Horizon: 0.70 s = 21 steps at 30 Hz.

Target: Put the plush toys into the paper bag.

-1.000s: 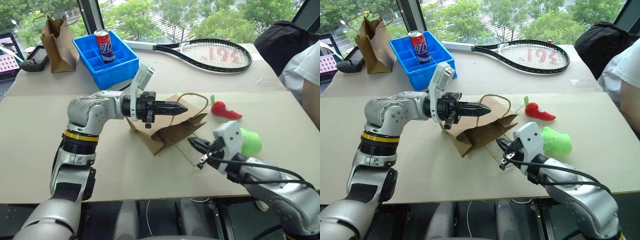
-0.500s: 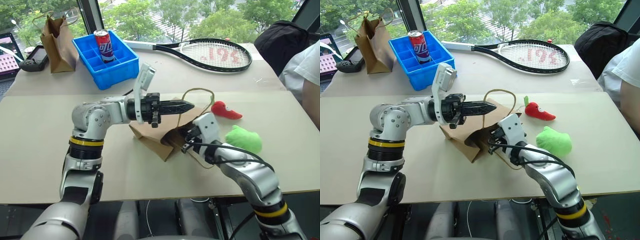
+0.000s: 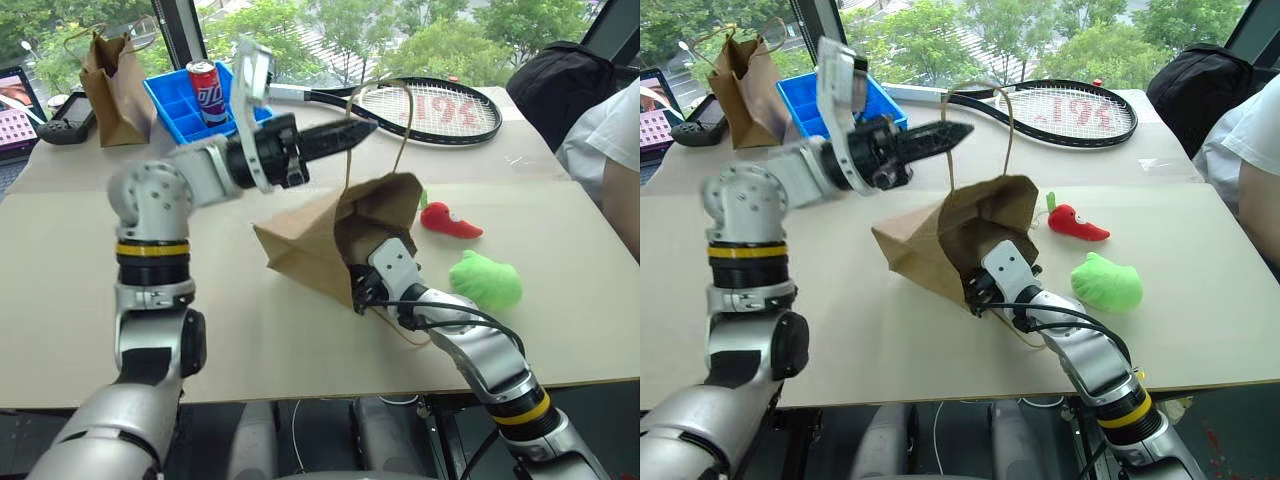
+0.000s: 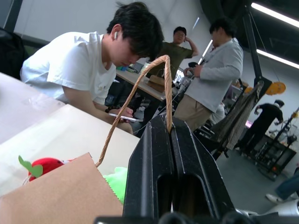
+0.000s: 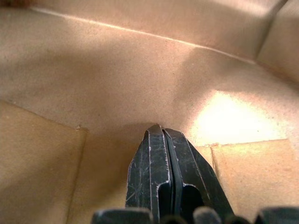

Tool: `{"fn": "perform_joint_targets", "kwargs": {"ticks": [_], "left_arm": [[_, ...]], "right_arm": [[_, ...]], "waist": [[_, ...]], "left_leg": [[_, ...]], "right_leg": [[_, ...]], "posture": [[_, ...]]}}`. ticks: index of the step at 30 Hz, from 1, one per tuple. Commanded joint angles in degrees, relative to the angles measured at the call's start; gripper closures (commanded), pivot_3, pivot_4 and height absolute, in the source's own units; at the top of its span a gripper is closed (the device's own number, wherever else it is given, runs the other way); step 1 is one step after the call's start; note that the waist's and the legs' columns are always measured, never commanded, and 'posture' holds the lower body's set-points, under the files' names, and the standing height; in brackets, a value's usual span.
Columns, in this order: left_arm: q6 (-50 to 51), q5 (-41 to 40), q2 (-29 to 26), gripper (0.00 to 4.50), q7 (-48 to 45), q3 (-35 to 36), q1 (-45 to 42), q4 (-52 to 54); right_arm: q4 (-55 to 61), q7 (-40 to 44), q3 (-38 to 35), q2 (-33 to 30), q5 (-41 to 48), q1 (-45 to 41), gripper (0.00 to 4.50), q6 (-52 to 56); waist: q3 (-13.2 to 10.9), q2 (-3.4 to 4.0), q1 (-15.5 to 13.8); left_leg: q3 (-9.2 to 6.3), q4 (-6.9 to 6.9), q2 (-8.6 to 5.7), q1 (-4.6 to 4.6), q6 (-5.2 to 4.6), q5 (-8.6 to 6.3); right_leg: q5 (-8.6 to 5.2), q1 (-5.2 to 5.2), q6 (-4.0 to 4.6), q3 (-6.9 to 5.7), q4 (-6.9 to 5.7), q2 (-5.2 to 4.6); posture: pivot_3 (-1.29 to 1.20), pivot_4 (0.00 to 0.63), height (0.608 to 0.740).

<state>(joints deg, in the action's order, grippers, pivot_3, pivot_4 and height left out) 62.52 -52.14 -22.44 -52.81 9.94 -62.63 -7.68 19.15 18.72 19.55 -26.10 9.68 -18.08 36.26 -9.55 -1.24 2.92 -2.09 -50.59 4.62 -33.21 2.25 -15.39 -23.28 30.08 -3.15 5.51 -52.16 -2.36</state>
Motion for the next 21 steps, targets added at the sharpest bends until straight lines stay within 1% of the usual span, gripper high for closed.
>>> {"fn": "perform_joint_targets", "kwargs": {"ticks": [1, 9, 12, 17, 19, 21], "left_arm": [[-1.54, -1.16, -1.56, 4.50, -3.10, -0.37, -3.80, 2.42], [-2.40, -1.37, -3.11, 4.50, -6.01, -1.16, -5.55, 4.82], [-3.01, -0.75, -3.55, 4.50, -6.83, -1.77, -3.40, 5.43], [-5.00, 1.43, -3.64, 4.50, -6.80, -3.39, 0.65, 5.42], [-5.46, 1.74, -3.56, 4.50, -6.76, -3.77, 1.79, 5.32], [-6.31, 2.22, -3.24, 4.50, -6.71, -4.32, 3.05, 5.34]], "right_arm": [[-3.12, 1.25, 1.32, 0.50, -2.04, 1.04, 4.41, 1.12], [-3.25, 2.33, 0.39, 1.10, -3.96, 1.43, 4.41, 1.77], [-2.64, 2.93, -0.33, 1.01, -4.11, 1.41, 4.41, 2.03], [1.20, 4.66, -3.50, 1.08, -2.13, 0.91, 4.41, 1.99], [3.68, 5.87, -5.76, 1.08, -0.49, 0.38, 4.41, 1.83], [7.15, 6.83, -9.88, 1.79, 3.18, -0.48, 4.41, 2.81]], "waist": [[0.01, 0.01, -0.01], [0.01, 0.01, 0.23], [0.01, 0.00, 0.24], [0.01, 0.01, 0.19], [0.00, 0.01, 0.06], [0.00, 0.01, -0.13]], "left_leg": [[0.00, 0.00, 0.00, 0.01, 0.00, 0.00], [0.00, -0.01, 0.01, 0.00, 0.00, 0.00], [0.00, -0.01, 0.00, 0.01, 0.00, 0.00], [0.00, -0.01, 0.00, -0.02, 0.00, 0.00], [0.00, -0.02, 0.00, -0.05, 0.00, 0.00], [0.00, -0.03, 0.00, -0.10, 0.00, 0.00]], "right_leg": [[0.00, -0.01, 0.00, 0.00, 0.00, 0.00], [0.00, 0.00, 0.00, 0.00, -0.02, 0.00], [0.00, 0.00, 0.00, 0.00, -0.02, 0.00], [0.00, 0.00, 0.00, 0.01, -0.02, 0.00], [0.00, 0.03, 0.00, 0.00, -0.02, 0.00], [0.00, 0.06, 0.00, 0.00, 0.00, -0.01]], "posture": [[0.00, 0.150, 0.656], [0.00, 0.150, 0.656], [0.00, 0.150, 0.656], [0.00, 0.150, 0.656], [0.00, 0.150, 0.656], [0.00, 0.150, 0.656]]}}
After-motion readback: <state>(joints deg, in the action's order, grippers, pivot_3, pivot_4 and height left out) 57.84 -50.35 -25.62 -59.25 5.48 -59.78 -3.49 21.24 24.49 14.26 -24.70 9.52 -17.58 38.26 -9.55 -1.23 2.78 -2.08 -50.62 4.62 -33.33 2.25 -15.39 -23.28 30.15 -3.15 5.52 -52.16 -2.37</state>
